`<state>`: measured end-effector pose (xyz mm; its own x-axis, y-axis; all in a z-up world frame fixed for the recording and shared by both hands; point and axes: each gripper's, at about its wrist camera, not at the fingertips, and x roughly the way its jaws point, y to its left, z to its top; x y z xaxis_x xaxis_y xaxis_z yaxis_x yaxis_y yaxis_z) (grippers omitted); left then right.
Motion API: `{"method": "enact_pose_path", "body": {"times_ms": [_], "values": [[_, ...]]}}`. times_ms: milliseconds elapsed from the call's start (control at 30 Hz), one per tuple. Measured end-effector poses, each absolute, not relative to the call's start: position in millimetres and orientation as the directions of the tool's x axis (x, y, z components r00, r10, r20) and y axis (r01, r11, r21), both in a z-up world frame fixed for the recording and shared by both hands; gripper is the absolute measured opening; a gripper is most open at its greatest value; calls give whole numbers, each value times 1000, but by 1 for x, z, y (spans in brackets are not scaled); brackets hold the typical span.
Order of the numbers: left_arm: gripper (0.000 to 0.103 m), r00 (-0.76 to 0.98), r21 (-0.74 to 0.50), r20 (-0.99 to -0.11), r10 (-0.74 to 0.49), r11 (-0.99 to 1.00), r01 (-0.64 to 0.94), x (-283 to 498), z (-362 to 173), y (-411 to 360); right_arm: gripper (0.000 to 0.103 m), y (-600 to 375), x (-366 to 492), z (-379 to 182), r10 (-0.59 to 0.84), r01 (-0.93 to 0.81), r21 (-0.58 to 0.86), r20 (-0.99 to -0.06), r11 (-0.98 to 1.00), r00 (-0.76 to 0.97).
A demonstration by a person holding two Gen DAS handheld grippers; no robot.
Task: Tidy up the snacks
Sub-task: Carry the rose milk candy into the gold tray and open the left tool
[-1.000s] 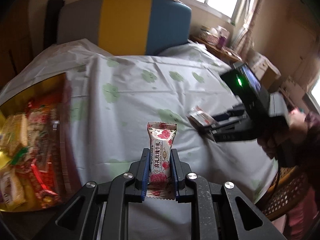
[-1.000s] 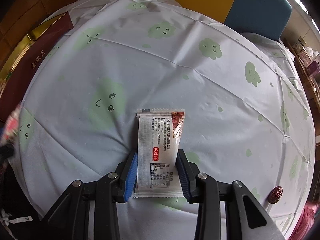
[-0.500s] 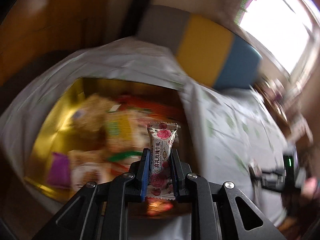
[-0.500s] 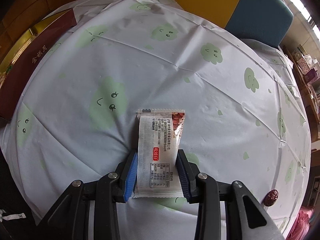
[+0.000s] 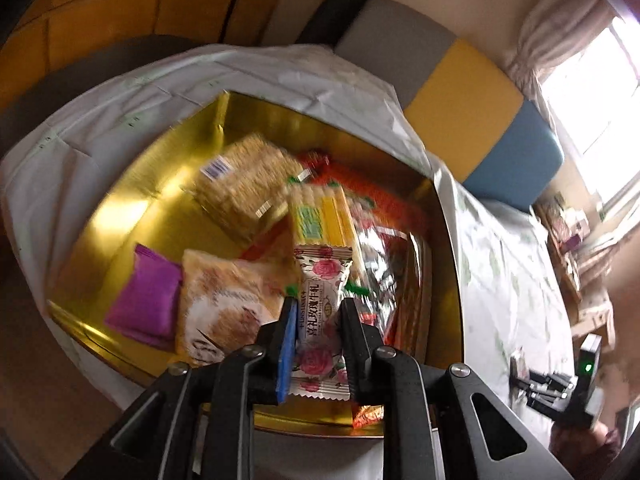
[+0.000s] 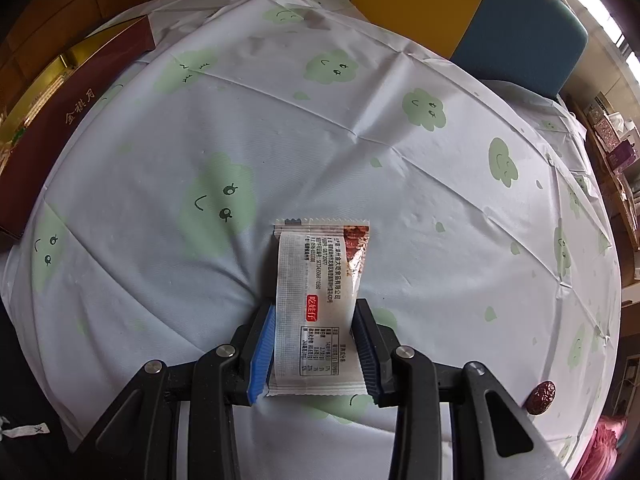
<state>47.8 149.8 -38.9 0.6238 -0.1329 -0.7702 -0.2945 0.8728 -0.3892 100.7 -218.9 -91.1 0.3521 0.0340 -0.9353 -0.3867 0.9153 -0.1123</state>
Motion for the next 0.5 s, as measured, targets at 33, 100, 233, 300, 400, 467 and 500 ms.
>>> {"method": "enact_pose_path", "body": {"times_ms": [33,100,233,300,400,467,500], "values": [[21,617,-381,-776,-128,875,-298,48,-42,148,38,-219,101,-91,34,-387,-112,-935,915,352],[21,607,-373,-784,-129,879,-296,49,-47,145,38,-219,101,-91,33,-387,-114,-935,915,353],[26,592,-358,-797,-122,884,-300,50,-51,146,38,-219,101,-91,33,-388,-114,-935,914,353],[28,594,-344,-797,-109,890,-299,49,-50,144,38,-219,101,-92,35,-388,-112,-935,915,352],[30,592,-300,-803,-71,906,-299,47,-50,141,38,-219,101,-92,34,-389,-113,-935,914,352],[30,595,-281,-801,-61,917,-284,46,-48,137,38,-219,101,-92,32,-389,-116,-935,914,353],[30,599,-258,-800,-40,924,-283,46,-46,135,38,-219,101,-92,31,-389,-117,-935,914,354]]}}
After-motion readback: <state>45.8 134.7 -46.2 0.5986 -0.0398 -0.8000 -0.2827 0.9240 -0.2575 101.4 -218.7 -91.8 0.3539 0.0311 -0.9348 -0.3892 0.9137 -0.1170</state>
